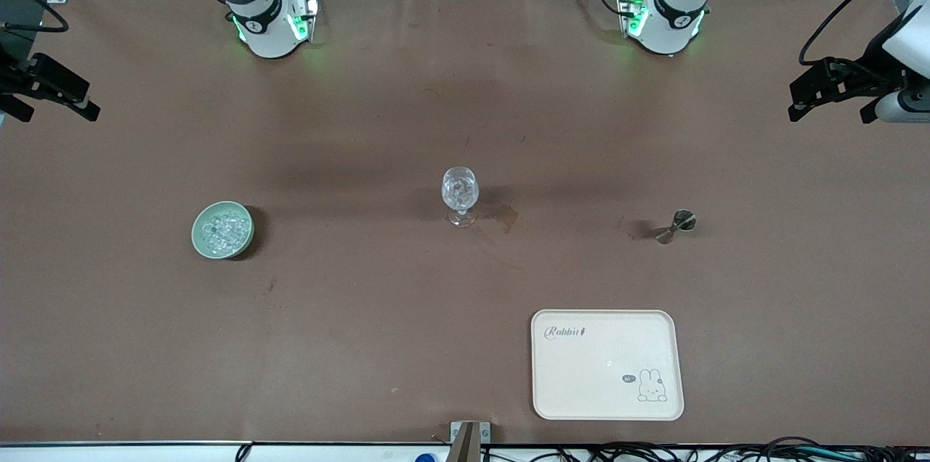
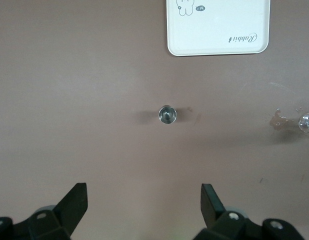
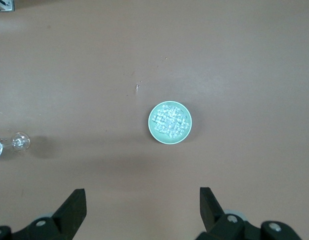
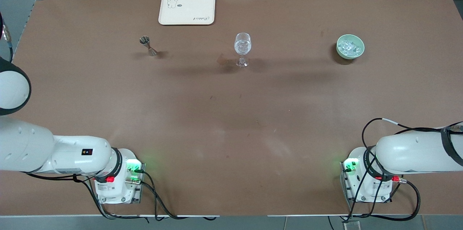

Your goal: Pour wine and add ice with both arms

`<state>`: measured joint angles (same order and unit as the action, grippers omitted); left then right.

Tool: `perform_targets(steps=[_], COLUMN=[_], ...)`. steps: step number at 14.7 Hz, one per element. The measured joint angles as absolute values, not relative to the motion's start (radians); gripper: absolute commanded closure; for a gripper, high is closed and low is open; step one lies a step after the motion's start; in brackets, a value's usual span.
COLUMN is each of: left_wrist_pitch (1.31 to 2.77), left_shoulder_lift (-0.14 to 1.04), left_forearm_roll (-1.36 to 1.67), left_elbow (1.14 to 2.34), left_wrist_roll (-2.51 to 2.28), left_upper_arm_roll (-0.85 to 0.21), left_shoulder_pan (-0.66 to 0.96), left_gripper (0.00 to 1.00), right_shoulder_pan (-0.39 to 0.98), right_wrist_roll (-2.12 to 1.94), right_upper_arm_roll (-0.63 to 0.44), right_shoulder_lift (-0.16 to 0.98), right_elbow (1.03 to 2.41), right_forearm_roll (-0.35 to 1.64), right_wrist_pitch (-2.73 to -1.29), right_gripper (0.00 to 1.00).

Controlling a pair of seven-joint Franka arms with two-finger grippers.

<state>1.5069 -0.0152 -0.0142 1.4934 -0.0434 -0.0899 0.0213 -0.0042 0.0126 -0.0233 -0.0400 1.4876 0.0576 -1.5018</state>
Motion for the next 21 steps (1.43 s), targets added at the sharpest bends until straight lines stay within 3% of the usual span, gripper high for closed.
perform_targets(steps=[8, 14, 21], left_wrist_pitch=[1.506, 1.556, 1.611], left_shoulder_lift=[0.002, 0.15, 0.299], left_forearm_roll=[-0.014, 0.003, 0.224], left_elbow=[1.497, 1.501, 1.502], left_wrist_roll=[-0.046, -0.055, -0.314], left_upper_arm_roll=[-0.075, -0.065, -0.062], left_shoulder_pan=[0.0, -0.033, -0.1], left_gripper=[0.0, 0.0, 0.0], right_shoulder_pan=[-0.004, -0.004, -0.005], right_wrist_roll=[0.01, 0.009, 0.009], right_upper_arm_roll=[-0.023, -0.023, -0.024], right_shoulder_lift=[-0.04, -0.04, -0.038], right_elbow=[1.488, 1.488, 1.489], right_forearm_roll=[0.058, 0.058, 0.058], right_wrist_pitch=[-1.499, -1.499, -1.498], right_gripper=[0.0, 0.0, 0.0])
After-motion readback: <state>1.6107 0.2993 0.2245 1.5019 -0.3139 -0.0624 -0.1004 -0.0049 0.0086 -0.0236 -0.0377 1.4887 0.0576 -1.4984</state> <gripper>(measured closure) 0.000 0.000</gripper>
